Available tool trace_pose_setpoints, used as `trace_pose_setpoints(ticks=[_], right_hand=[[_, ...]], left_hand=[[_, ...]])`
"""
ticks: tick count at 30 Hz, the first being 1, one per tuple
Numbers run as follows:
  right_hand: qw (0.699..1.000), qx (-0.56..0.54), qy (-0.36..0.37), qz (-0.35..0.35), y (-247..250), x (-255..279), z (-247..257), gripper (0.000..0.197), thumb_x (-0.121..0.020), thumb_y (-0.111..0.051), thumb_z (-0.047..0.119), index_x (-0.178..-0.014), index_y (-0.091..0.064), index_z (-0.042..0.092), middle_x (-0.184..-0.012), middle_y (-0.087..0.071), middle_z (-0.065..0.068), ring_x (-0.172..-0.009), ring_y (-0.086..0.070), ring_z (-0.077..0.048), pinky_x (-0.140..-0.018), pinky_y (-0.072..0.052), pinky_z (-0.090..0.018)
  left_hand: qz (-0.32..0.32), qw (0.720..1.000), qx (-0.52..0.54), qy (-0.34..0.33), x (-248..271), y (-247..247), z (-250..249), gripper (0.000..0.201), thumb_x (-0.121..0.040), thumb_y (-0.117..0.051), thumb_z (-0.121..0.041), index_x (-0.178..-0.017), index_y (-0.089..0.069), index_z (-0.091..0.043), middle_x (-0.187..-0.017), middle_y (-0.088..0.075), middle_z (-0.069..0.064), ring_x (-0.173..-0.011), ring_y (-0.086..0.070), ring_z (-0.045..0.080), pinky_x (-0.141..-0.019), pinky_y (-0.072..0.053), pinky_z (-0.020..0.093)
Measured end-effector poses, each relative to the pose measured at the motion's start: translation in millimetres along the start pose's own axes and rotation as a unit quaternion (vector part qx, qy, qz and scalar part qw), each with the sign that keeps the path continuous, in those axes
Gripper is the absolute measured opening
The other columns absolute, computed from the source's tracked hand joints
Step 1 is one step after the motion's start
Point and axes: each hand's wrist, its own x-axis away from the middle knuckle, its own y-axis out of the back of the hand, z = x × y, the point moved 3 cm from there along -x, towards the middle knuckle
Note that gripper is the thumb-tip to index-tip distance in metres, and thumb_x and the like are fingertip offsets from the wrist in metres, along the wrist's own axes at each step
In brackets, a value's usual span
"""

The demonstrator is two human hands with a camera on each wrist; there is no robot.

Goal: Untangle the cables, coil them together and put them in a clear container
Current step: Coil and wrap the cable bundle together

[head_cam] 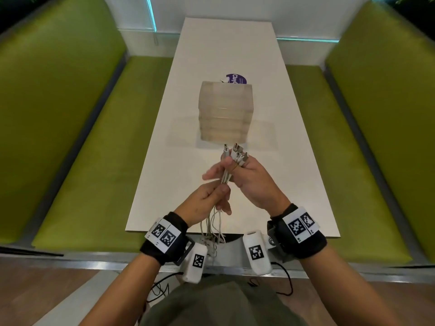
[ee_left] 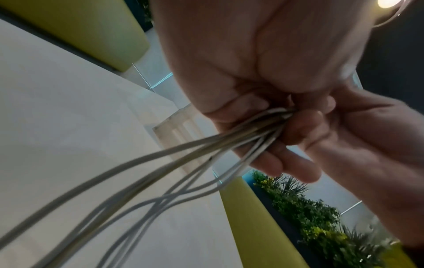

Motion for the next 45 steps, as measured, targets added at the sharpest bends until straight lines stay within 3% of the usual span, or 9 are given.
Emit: trace_pose_setpoints(ticks=[5, 11, 17, 24, 27, 31, 36, 42, 45], right_hand=[[0.993, -0.12, 0.005, 0.004, -4, -3, 3, 0.027, -0.099, -0.04, 0.022, -0.074, -0.05, 0.015, -0.06, -0.047, 0.005, -0.057, -0.051, -0.013, -0.08, -0.053, -0.037], [0.984, -0.18, 0.013, 0.003, 4, -4, 23, 0.019, -0.092, -0.044, 0.027, -0.079, -0.046, 0.014, -0.056, -0.04, 0.005, -0.05, -0.036, -0.01, -0.064, -0.047, -0.028], [0.989, -0.142, -0.022, 0.042, -9, -2, 19, 0.02, -0.091, -0.045, 0.03, -0.081, -0.045, 0.013, -0.058, -0.041, 0.006, -0.053, -0.037, -0.01, -0.064, -0.043, -0.025], [0.999, -0.05, 0.003, 0.0, -15, 0, 24, 0.024, -0.091, -0.049, 0.036, -0.084, -0.06, 0.016, -0.084, -0.058, -0.003, -0.075, -0.064, -0.019, -0.061, -0.054, -0.039], [0.997, 0.074, 0.02, -0.025, -6, 0, 33, 0.019, -0.095, -0.051, 0.021, -0.108, -0.059, 0.01, -0.08, -0.059, 0.016, -0.073, -0.059, -0.007, -0.07, -0.049, -0.022], [0.987, 0.155, -0.033, -0.001, 12, 3, 43, 0.032, -0.085, -0.067, 0.016, -0.114, -0.055, 0.01, -0.098, -0.061, -0.001, -0.086, -0.058, -0.011, -0.082, -0.049, -0.024], [0.89, 0.447, -0.072, -0.05, 35, 15, 58, 0.119, -0.065, -0.084, 0.036, -0.15, -0.003, 0.026, -0.159, -0.011, 0.001, -0.145, -0.014, -0.018, -0.117, -0.02, -0.034], [0.712, 0.669, -0.065, 0.205, 0, 12, 37, 0.103, -0.072, -0.075, 0.044, -0.151, -0.012, 0.024, -0.16, 0.002, 0.0, -0.146, 0.013, -0.019, -0.117, 0.007, -0.04], [0.684, 0.681, -0.1, 0.24, -5, 2, 20, 0.065, -0.085, -0.063, 0.044, -0.138, -0.04, 0.015, -0.154, -0.028, -0.006, -0.147, -0.006, -0.021, -0.119, 0.001, -0.046]], left_hand=[[0.011, 1.0, -0.019, -0.001, 6, -8, 14, 0.042, -0.089, -0.034, -0.055, -0.074, -0.051, -0.02, -0.056, -0.057, -0.011, -0.075, -0.06, 0.04, -0.074, -0.042, 0.035], [0.026, 0.996, -0.068, 0.045, 23, -7, 51, 0.069, -0.076, -0.03, -0.084, -0.079, -0.054, -0.019, -0.066, -0.057, -0.006, -0.064, -0.056, 0.011, -0.068, -0.044, 0.034], [-0.004, 0.999, -0.05, 0.011, 19, 8, 20, 0.075, -0.072, -0.033, -0.086, -0.13, -0.042, -0.04, -0.137, -0.046, -0.019, -0.13, -0.039, -0.004, -0.111, -0.029, 0.022], [-0.06, 0.995, 0.056, -0.058, 5, -4, -34, 0.066, -0.076, -0.047, -0.076, -0.096, -0.05, -0.013, -0.057, -0.055, -0.004, -0.059, -0.06, 0.018, -0.065, -0.049, 0.031], [-0.074, 0.992, 0.075, -0.064, 6, -9, -32, 0.047, -0.082, -0.05, -0.065, -0.102, -0.054, -0.023, -0.051, -0.037, -0.012, -0.046, -0.033, 0.011, -0.048, -0.034, 0.024], [-0.111, 0.992, 0.025, -0.061, 7, 0, -33, 0.036, -0.088, -0.043, -0.052, -0.077, -0.053, -0.02, -0.048, -0.035, -0.008, -0.044, -0.03, 0.012, -0.043, -0.03, 0.022], [-0.086, 0.991, -0.1, -0.026, 11, 22, -28, 0.043, -0.094, -0.044, -0.049, -0.074, -0.046, -0.011, -0.047, -0.035, -0.009, -0.044, -0.031, 0.006, -0.045, -0.029, 0.022], [0.008, 0.972, -0.232, 0.025, 9, 24, -23, 0.033, -0.097, -0.045, -0.04, -0.07, -0.05, -0.021, -0.051, -0.039, -0.013, -0.048, -0.035, 0.003, -0.05, -0.029, 0.017], [0.05, 0.969, -0.241, 0.022, 11, 22, -27, 0.029, -0.098, -0.046, -0.032, -0.071, -0.052, -0.025, -0.055, -0.048, -0.018, -0.051, -0.041, 0.0, -0.053, -0.031, 0.014]])
